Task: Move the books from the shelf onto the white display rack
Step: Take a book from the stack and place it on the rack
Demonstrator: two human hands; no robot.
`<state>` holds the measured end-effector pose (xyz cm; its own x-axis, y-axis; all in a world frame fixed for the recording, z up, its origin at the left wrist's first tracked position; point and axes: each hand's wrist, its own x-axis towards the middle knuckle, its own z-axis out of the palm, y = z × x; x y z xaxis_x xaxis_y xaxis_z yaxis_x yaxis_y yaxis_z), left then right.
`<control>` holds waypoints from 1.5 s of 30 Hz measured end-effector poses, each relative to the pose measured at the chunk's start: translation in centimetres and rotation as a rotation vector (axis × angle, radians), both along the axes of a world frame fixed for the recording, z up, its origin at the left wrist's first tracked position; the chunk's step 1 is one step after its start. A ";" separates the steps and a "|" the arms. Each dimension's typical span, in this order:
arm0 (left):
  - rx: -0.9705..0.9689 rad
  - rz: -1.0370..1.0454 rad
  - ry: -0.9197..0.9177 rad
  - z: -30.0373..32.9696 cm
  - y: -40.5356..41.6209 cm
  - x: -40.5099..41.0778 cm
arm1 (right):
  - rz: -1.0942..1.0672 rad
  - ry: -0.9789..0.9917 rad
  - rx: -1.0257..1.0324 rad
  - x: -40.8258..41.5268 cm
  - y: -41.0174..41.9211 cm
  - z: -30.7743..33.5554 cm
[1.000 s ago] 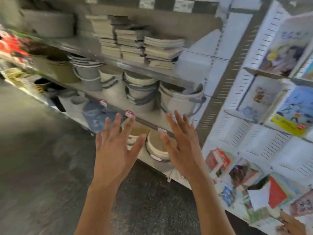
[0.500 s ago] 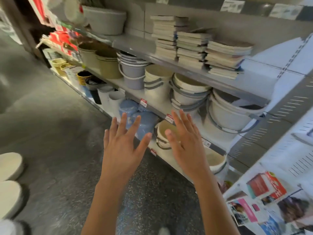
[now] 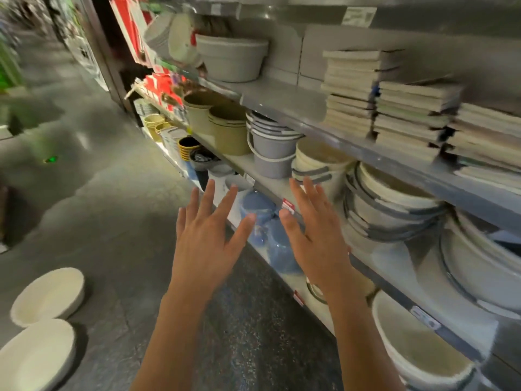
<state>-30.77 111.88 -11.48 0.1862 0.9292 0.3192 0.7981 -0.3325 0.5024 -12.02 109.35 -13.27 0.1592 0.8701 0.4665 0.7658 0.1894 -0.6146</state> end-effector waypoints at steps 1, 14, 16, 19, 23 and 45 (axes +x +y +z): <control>0.007 0.005 -0.005 0.4 2.0 0.3 | 0.005 -0.007 0.029 0.1 1.9 0.3; -0.039 -0.101 -0.077 0.1 19.9 2.1 | -0.076 0.033 -0.057 1.2 18.1 1.0; -0.027 -0.153 -0.086 -0.1 22.9 2.3 | -0.108 0.005 -0.055 1.1 20.1 1.1; 0.013 -0.242 -0.052 0.0 27.6 2.4 | -0.197 0.004 -0.022 1.0 23.2 0.9; 0.039 -0.394 -0.021 1.0 33.5 3.0 | -0.385 -0.070 0.101 0.8 26.8 1.0; 0.115 -0.826 -0.113 7.5 44.3 18.7 | -0.803 -0.090 0.102 8.7 32.5 8.3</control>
